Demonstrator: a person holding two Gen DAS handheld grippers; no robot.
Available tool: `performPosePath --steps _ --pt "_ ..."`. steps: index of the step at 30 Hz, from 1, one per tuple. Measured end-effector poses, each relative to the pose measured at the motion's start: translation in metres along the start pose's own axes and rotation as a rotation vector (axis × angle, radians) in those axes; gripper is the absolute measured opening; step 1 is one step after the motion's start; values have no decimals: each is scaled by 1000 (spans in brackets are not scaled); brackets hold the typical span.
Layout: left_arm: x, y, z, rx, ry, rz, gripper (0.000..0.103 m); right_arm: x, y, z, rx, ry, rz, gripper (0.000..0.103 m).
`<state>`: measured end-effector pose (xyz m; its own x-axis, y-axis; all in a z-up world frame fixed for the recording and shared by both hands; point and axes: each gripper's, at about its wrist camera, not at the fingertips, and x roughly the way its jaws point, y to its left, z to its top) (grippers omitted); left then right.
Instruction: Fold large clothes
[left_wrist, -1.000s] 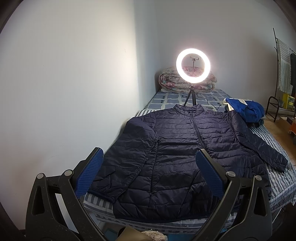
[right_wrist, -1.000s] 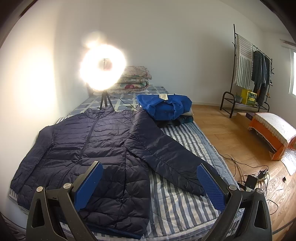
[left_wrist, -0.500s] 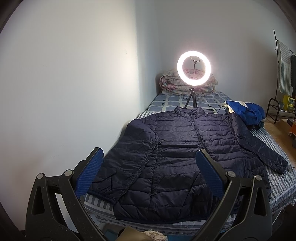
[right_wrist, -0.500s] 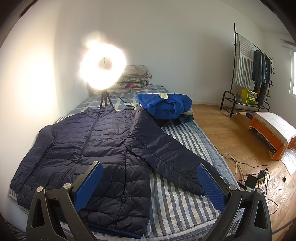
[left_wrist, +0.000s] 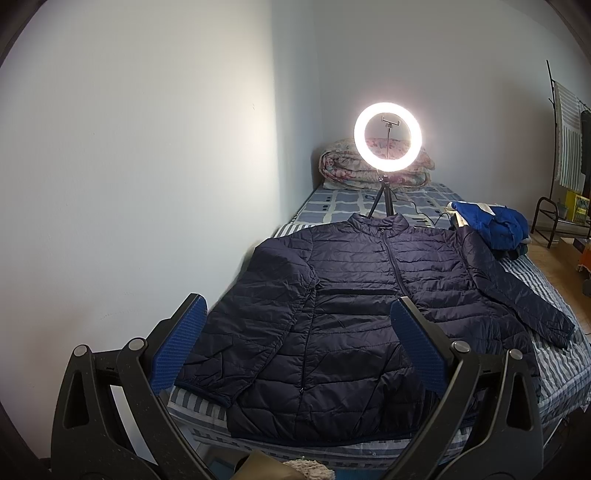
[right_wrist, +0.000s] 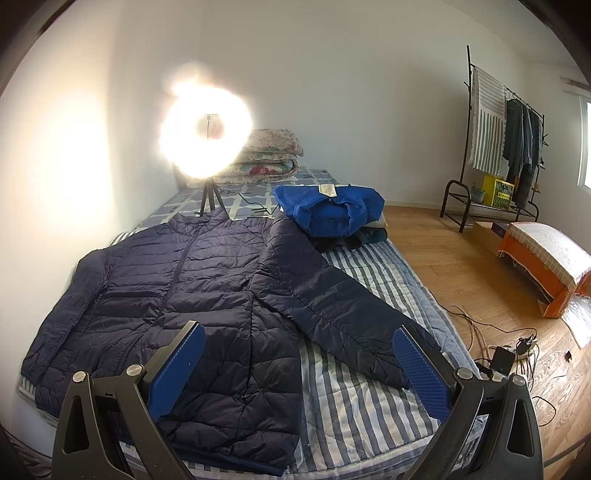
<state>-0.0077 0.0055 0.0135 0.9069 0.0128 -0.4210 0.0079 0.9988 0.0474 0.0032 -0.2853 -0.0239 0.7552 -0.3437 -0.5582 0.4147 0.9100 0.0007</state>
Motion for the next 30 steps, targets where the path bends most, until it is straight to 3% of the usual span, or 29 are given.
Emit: performPosePath --steps 30 --pt "-2 5 1 -3 -1 15 102 2 11 5 -4 1 20 103"
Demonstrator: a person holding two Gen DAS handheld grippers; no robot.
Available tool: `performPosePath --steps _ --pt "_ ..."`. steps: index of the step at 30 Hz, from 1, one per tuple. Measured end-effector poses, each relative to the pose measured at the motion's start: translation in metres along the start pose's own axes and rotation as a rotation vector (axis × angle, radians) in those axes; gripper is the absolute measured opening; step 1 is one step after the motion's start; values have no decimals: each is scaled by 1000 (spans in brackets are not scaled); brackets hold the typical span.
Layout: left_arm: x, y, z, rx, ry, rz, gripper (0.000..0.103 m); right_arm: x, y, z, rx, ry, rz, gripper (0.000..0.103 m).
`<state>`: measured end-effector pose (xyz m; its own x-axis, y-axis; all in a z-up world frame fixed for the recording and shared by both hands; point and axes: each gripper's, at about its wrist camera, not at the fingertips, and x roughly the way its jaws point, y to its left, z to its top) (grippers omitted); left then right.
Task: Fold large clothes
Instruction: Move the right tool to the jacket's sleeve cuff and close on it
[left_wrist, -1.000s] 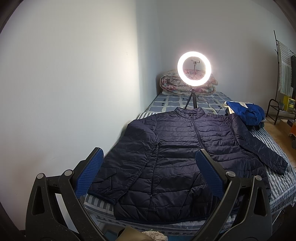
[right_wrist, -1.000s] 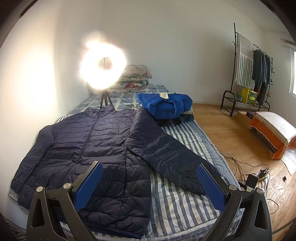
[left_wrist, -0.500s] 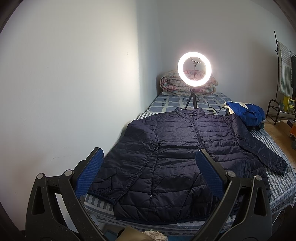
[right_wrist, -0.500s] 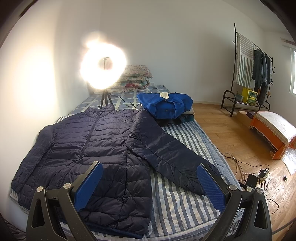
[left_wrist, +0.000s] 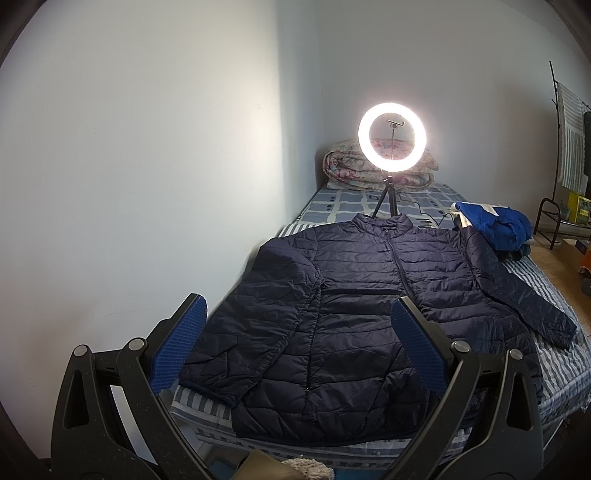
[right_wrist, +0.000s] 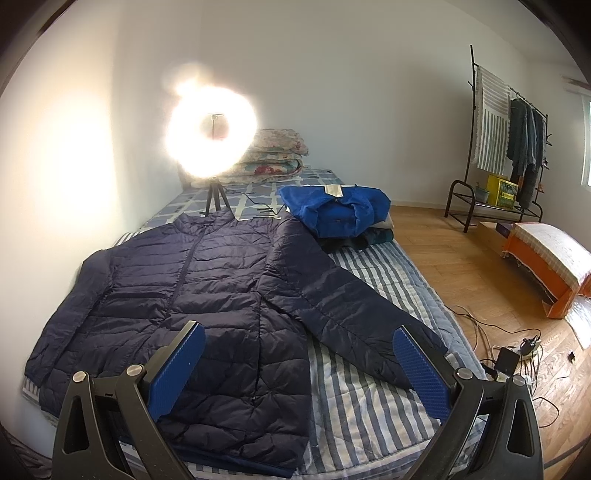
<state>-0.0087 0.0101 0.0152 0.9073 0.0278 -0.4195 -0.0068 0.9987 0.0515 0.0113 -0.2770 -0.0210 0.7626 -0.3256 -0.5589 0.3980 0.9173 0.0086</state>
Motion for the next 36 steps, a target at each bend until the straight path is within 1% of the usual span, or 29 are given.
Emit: performPosePath --steps 7,11,15,17,23,25,26,28,30,32,34,35,36 --pt "0 16 -6 -11 -8 19 102 3 17 4 -13 -1 27 103" --pt "-3 29 -10 -20 -22 45 102 5 30 7 -22 -13 58 103" --pt "-8 45 -17 -11 -20 63 102 6 51 11 -63 -44 143 103" --pt "-12 53 -23 8 -15 72 102 6 67 15 -116 -64 192 103" --pt "-29 74 -45 2 15 91 101 8 139 32 -347 -96 345 101" --pt "-36 80 -50 -6 24 104 101 12 166 34 -416 -90 387 96" --pt "-39 83 -54 -16 30 109 101 14 182 33 -457 -81 422 95" --pt "-42 89 -58 -31 37 112 101 20 210 31 -534 -59 478 86" --pt "-46 93 -63 -43 47 112 101 25 239 26 -606 -29 529 81" --pt "-47 95 -66 -48 53 114 101 28 264 20 -651 10 582 80" --pt "-47 97 -72 -51 61 106 99 28 291 13 -705 50 652 76" --pt "-47 97 -74 -52 65 102 98 31 308 7 -746 84 692 75" --pt "-46 98 -76 -53 72 101 98 36 318 3 -770 119 714 72"
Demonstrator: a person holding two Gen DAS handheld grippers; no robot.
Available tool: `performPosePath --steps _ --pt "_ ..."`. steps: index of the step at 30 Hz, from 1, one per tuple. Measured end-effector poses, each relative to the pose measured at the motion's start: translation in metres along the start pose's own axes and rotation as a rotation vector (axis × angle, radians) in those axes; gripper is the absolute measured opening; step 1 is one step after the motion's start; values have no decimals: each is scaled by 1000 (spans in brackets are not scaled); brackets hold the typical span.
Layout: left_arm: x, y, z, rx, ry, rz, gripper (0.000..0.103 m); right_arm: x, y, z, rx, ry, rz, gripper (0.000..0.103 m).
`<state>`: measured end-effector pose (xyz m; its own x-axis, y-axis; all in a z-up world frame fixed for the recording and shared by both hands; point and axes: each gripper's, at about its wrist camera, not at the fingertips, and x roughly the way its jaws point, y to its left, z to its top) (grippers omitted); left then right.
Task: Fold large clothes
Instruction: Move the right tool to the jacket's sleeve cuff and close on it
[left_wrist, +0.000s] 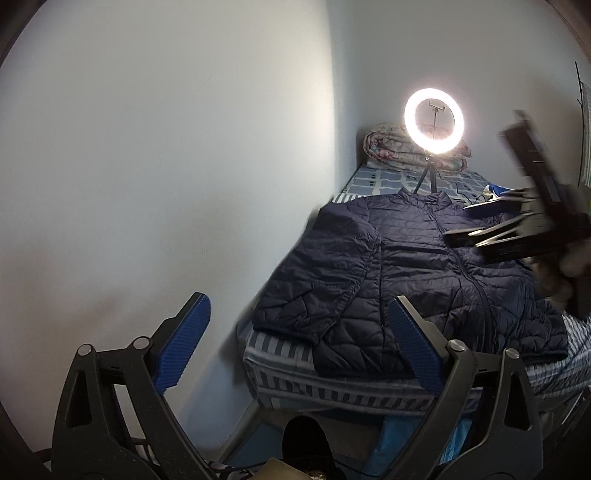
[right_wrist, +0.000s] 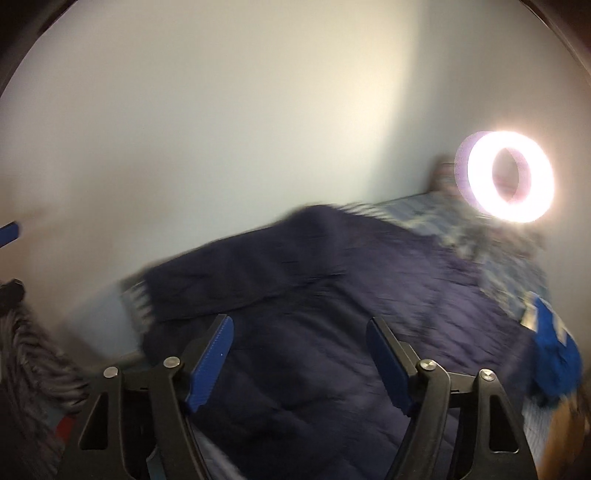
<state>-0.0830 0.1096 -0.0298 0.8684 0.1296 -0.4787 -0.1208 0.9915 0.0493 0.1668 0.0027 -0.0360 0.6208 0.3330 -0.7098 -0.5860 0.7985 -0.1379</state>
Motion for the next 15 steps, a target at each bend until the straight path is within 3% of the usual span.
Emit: performPosePath --steps 6,12,15 --pt "9 6 -6 -20 22 -1 97 84 10 13 192 187 231 60" --pt "26 12 -4 -38 54 -18 97 170 -5 -3 484 310 343 44" --pt "40 11 -4 -38 87 -32 97 201 -12 -9 586 331 373 44"
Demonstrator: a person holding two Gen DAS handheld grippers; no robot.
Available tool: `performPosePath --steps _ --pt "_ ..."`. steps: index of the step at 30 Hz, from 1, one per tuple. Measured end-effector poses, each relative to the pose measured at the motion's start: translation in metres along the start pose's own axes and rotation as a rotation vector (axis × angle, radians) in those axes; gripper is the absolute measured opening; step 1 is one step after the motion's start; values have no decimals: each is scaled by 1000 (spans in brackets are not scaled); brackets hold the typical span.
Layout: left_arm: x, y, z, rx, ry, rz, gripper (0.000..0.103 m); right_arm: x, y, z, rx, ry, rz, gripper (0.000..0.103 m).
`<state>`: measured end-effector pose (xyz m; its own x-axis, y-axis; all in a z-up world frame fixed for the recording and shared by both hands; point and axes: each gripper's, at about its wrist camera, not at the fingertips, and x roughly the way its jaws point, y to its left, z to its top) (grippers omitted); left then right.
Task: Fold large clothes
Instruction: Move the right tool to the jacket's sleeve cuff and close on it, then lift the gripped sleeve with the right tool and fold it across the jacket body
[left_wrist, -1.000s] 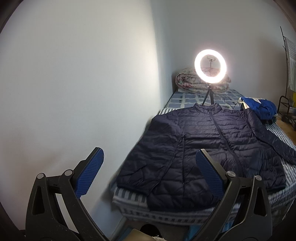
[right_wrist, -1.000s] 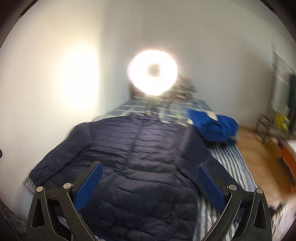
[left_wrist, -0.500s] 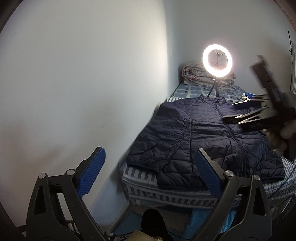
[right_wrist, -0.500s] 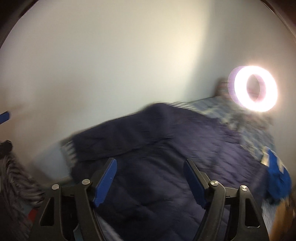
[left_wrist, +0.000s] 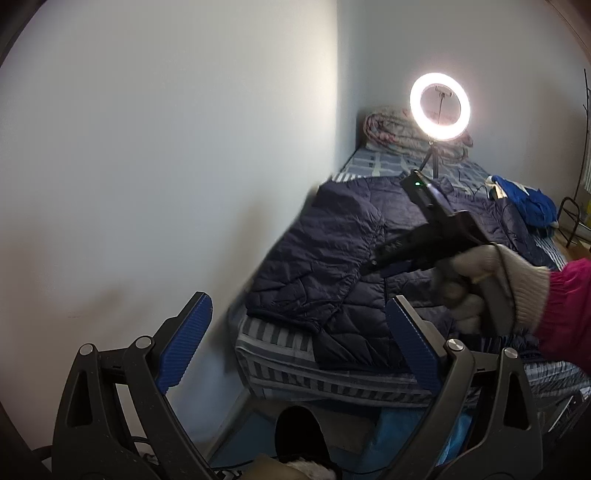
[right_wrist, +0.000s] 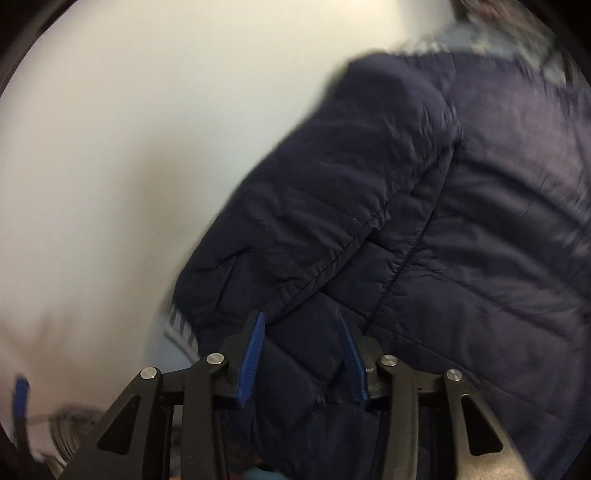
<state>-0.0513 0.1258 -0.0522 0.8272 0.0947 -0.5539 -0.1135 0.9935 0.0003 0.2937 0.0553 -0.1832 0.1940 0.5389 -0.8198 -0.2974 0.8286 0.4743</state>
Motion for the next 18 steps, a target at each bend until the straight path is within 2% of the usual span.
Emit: performPosePath --steps 6,8,10,12,15,18 --pt "14 -5 -2 -2 24 2 97 40 -16 10 150 19 74 41" --pt "18 -5 -2 -4 29 0 97 50 -14 13 155 26 62 33" --pt "19 -3 -2 -12 31 3 97 55 -12 14 148 24 51 10" --pt "19 0 -1 -26 29 9 97 53 -11 15 139 16 58 1" --pt "20 7 -1 -48 28 23 97 30 -13 21 100 -1 32 0" --pt "21 14 -1 -69 27 31 97 5 -17 24 38 -23 -41 0"
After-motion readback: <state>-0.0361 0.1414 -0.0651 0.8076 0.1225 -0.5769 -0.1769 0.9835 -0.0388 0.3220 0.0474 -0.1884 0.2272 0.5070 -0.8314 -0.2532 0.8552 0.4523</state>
